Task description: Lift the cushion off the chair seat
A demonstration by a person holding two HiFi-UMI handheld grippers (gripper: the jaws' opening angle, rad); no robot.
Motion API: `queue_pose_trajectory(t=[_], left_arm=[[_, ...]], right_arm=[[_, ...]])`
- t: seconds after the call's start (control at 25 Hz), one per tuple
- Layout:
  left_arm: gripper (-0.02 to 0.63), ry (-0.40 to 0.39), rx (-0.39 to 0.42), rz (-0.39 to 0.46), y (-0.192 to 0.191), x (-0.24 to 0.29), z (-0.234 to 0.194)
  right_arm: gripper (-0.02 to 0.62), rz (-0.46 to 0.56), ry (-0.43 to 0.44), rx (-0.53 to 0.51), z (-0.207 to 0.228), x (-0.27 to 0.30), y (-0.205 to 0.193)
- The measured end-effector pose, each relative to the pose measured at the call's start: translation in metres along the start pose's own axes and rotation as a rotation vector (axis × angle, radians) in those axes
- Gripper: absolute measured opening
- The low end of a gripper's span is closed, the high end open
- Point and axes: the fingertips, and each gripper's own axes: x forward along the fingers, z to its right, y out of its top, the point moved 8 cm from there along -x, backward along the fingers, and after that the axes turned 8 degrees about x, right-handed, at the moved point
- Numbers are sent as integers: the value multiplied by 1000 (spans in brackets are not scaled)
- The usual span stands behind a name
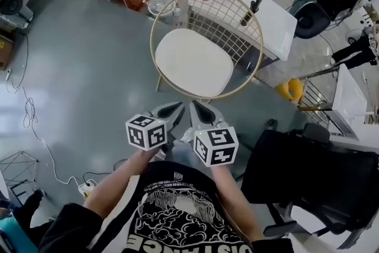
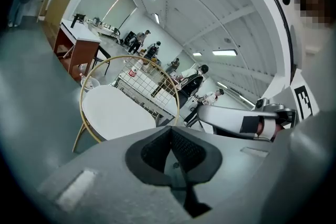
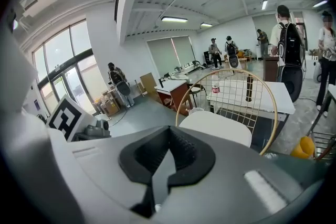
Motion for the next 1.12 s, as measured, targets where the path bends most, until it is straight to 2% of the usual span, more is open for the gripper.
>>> queue_pose_trajectory(t=[0.2,0.4,0.84,0.96,1.04,1.12], left_arm=[[0,11,-14,33,4,17,-4],[0,0,-72,36,-2,29,-18],[2,13,-302,129,-41,62,-80],[2,-6,-362,146,-48,66,-90],[54,-33,-397,143,-50,58,-90],[58,-35,-433,139,-53,53,-97]], right_arm=[[-5,-17,33,2,22,5,6],[-5,-48,53,-6,29,15,2],[-5,-136,98,-98,42,60,-3],[-5,-154,105,-112,39,64,-1],[-5,-169,98,-122,27,58,4],[-5,-190,97,-125,19,60,9]])
